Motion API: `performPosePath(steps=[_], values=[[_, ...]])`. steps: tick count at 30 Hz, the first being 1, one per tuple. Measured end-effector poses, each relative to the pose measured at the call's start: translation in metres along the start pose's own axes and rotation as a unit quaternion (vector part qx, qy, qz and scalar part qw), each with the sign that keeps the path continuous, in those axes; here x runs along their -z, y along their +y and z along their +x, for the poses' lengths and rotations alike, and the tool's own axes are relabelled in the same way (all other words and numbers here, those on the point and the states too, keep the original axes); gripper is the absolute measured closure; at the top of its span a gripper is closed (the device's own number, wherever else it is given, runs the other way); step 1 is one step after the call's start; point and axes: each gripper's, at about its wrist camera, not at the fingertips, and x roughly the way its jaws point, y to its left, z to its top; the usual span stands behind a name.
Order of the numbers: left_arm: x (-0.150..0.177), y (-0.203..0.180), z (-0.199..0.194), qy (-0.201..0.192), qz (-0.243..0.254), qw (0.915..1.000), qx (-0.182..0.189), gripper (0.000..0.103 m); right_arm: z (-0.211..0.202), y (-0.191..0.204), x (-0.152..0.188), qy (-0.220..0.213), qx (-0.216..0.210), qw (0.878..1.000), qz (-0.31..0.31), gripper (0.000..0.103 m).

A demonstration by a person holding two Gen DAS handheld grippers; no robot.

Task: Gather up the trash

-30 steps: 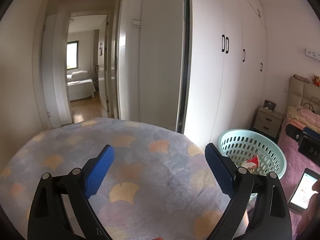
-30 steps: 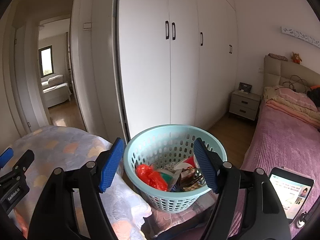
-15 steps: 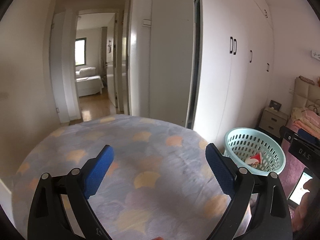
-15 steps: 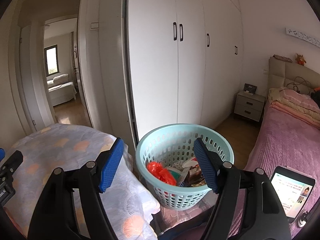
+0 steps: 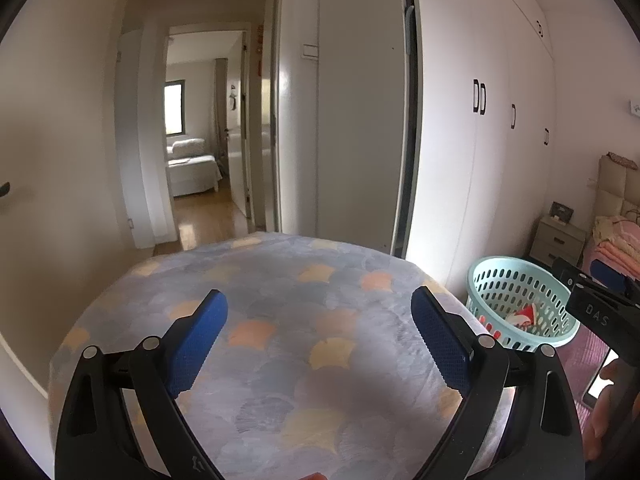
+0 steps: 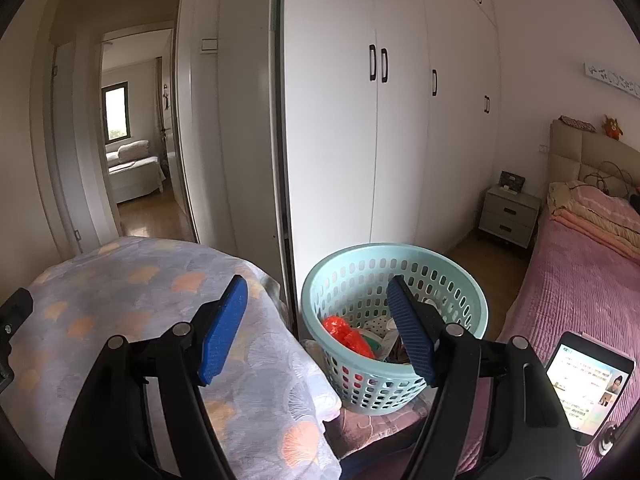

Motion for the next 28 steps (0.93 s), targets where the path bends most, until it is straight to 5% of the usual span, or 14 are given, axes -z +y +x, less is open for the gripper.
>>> performPosePath(steps=[28], values=[[0.01, 0.067, -0.001, 0.029, -0.023, 0.9973, -0.063, 0.01, 0.015, 0.098, 0.012, 0.038, -0.095, 0.992, -0.069, 0.031]])
